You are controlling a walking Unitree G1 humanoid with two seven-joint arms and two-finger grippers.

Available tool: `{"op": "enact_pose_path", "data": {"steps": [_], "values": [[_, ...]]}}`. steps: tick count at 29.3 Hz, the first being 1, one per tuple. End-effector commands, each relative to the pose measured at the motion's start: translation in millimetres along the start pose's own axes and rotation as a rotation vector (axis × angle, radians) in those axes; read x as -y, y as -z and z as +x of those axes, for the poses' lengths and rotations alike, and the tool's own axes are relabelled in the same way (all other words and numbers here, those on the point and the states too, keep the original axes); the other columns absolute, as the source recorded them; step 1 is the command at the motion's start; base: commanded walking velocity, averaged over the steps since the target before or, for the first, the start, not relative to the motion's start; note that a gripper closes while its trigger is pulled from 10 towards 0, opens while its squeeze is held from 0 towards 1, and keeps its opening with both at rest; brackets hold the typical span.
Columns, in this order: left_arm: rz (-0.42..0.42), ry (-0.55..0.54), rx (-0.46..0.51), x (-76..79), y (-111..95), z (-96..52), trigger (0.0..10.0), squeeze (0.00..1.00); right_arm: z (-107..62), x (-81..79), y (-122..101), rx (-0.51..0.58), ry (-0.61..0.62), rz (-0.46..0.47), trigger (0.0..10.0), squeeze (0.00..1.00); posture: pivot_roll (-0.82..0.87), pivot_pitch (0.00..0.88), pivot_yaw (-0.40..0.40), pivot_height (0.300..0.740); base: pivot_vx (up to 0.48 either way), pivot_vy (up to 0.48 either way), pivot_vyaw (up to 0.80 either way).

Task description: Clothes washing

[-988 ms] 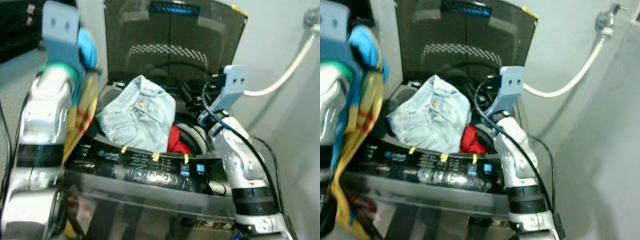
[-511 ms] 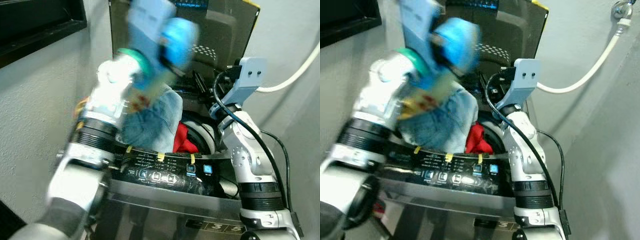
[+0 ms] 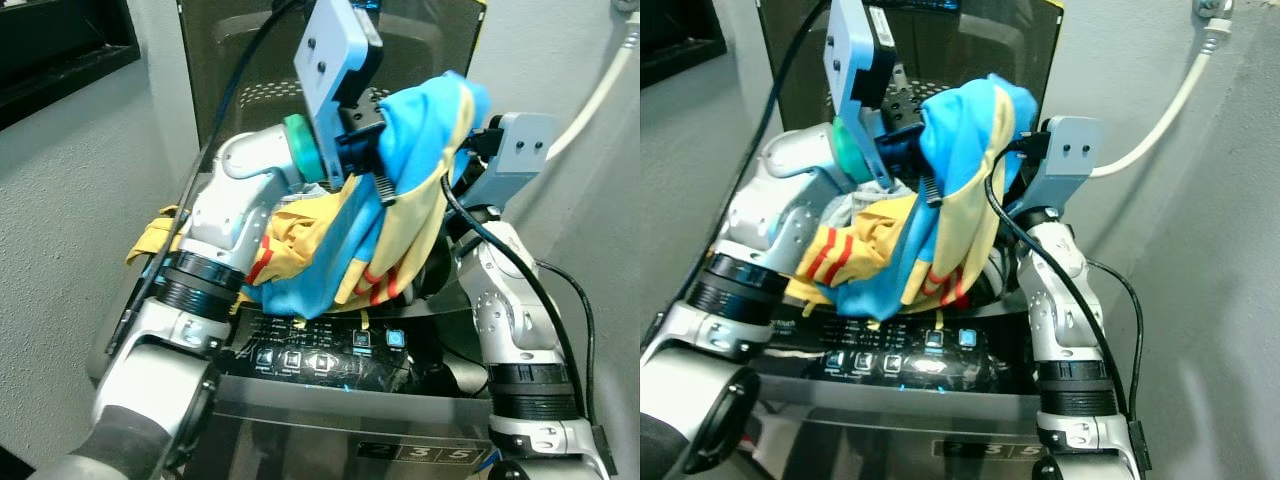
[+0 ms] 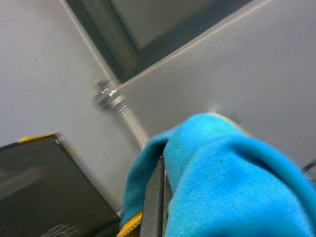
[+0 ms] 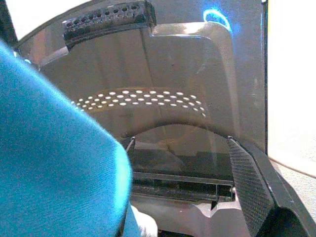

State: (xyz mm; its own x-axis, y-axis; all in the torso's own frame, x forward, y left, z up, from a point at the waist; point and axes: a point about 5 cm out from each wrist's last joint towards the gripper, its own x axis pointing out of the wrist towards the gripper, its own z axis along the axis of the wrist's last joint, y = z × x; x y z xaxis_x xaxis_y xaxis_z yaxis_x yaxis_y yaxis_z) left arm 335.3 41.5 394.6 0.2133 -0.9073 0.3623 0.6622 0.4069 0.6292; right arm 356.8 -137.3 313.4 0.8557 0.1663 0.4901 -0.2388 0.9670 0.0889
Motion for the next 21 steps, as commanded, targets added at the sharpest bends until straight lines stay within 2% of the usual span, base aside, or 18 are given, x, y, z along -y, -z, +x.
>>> {"op": "enact_pose_path", "data": {"steps": [1,2,3,4,5,6,7,8,10,11,13,19,21], "values": [[0.089,-0.046,-0.114,-5.4,15.8,-9.2,10.0,0.00,-1.7,-1.9,2.1,0.002,-0.003,0.002,10.0,0.00,0.09,0.025,0.063,0.740,0.000,0.000,0.00],[0.089,-0.046,-0.114,-5.4,15.8,-9.2,10.0,0.00,-1.7,-1.9,2.1,0.002,-0.003,0.002,10.0,0.00,0.09,0.025,0.063,0.740,0.000,0.000,0.00],[0.154,-0.097,-0.197,-11.5,25.4,-16.6,10.0,0.00,-2.1,-2.7,2.2,0.002,-0.007,0.003,10.0,0.00,0.09,0.026,0.067,0.740,0.000,0.000,0.00],[0.154,-0.097,-0.197,-11.5,25.4,-16.6,10.0,0.00,-2.1,-2.7,2.2,0.002,-0.007,0.003,10.0,0.00,0.09,0.026,0.067,0.740,0.000,0.000,0.00],[0.192,-0.164,-0.322,-19.9,39.3,-28.8,10.0,0.00,-2.8,-4.7,2.9,-0.005,-0.027,0.009,10.0,0.00,0.09,0.028,0.067,0.740,0.000,0.000,0.00],[0.192,-0.164,-0.322,-19.9,39.3,-28.8,10.0,0.00,-2.8,-4.7,2.9,-0.005,-0.027,0.009,10.0,0.00,0.09,0.028,0.067,0.740,0.000,0.000,0.00],[0.178,-0.199,-0.423,-24.7,53.0,-40.5,10.0,0.00,-4.2,-10.5,4.3,-0.030,-0.092,0.017,10.0,0.00,0.09,0.032,0.067,0.740,0.000,0.000,0.00],[0.178,-0.199,-0.423,-24.7,53.0,-40.5,10.0,0.00,-4.2,-10.5,4.3,-0.030,-0.092,0.017,10.0,0.00,0.09,0.032,0.067,0.740,0.000,0.000,0.00],[0.151,-0.186,-0.559,-23.8,73.0,-57.0,10.0,0.00,-10.1,-22.6,12.6,-0.154,-0.271,-0.010,10.0,0.00,0.09,0.034,0.068,0.740,0.000,0.000,0.00],[0.151,-0.186,-0.559,-23.8,73.0,-57.0,10.0,0.00,-10.1,-22.6,12.6,-0.154,-0.271,-0.010,10.0,0.00,0.09,0.034,0.068,0.740,0.000,0.000,0.00],[0.159,-0.142,-0.635,-20.7,82.1,-66.0,10.0,0.00,-15.7,-21.0,12.4,-0.229,-0.348,-0.054,10.0,0.00,0.08,0.037,0.072,0.740,0.000,0.000,0.00],[0.192,-0.118,-0.733,-22.6,91.7,-83.1,10.0,0.00,-22.8,-10.9,3.4,-0.276,-0.415,-0.107,10.0,0.00,0.08,0.037,0.075,0.740,0.000,0.000,0.00],[0.217,-0.106,-0.805,-23.6,101.2,-97.6,10.0,0.00,-38.5,-12.9,-1.9,-0.332,-0.572,-0.154,10.0,0.00,0.07,0.032,0.074,0.740,0.000,0.000,0.00]]}}
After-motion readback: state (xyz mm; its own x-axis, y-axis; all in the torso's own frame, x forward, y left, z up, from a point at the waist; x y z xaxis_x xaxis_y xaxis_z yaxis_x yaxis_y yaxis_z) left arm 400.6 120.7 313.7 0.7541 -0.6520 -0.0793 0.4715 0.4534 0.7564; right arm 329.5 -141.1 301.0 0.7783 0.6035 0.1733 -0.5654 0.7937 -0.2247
